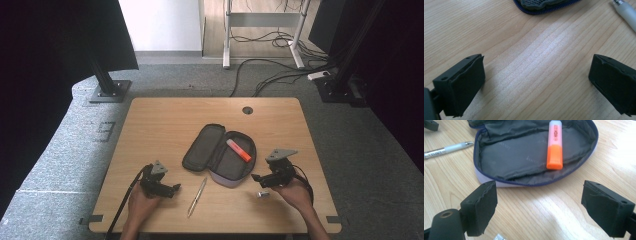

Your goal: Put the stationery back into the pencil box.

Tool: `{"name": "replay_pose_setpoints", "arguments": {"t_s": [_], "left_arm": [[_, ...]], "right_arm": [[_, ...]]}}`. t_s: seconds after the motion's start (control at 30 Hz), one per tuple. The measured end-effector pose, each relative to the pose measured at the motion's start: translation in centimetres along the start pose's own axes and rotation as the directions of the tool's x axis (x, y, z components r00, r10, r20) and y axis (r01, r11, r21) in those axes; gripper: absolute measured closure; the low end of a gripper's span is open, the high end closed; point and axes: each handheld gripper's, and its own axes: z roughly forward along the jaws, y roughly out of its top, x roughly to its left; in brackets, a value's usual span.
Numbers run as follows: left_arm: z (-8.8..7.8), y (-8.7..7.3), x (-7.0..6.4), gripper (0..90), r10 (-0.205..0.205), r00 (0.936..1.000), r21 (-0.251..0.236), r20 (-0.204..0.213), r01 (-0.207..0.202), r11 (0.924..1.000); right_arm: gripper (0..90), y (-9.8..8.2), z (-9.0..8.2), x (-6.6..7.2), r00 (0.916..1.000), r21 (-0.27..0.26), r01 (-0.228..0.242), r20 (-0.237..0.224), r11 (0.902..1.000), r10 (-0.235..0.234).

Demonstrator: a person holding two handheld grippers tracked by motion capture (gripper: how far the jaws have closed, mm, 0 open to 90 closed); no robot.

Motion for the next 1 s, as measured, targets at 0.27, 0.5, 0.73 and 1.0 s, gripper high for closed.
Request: {"name": "replay_pose_setpoints", "arguments": {"t_s": [0.27, 0.5, 0.73, 1.0], "left_arm": [[0.0, 0.0, 0.0, 0.5, 0.000, 1.0000, 0.000, 0.000, 0.000, 1.0000], [0.0, 0.0, 0.0, 0.5, 0.000, 1.0000, 0.000, 0.000, 0.000, 1.0000], [0.0, 0.0, 0.0, 0.6, -0.002, 1.0000, 0.000, -0.001, 0.002, 1.0000], [0.0, 0.0, 0.0, 0.6, -0.001, 1.0000, 0.000, -0.001, 0.001, 1.0000]], "right_arm": [[14.3, -1.3, -0.2, 0.1, 0.9999, 0.001, -0.011, 0.001, 0.9999, 0.011], [17.1, -2.6, -0.3, 0.6, 0.9997, 0.000, -0.016, -0.017, 0.9999, 0.016], [20.9, -3.7, -0.6, 0.9, 0.9994, -0.002, -0.019, -0.029, 0.9998, 0.019], [25.0, -4.6, -0.6, 1.4, 0.9990, -0.003, -0.012, -0.042, 0.9999, 0.012]]}}
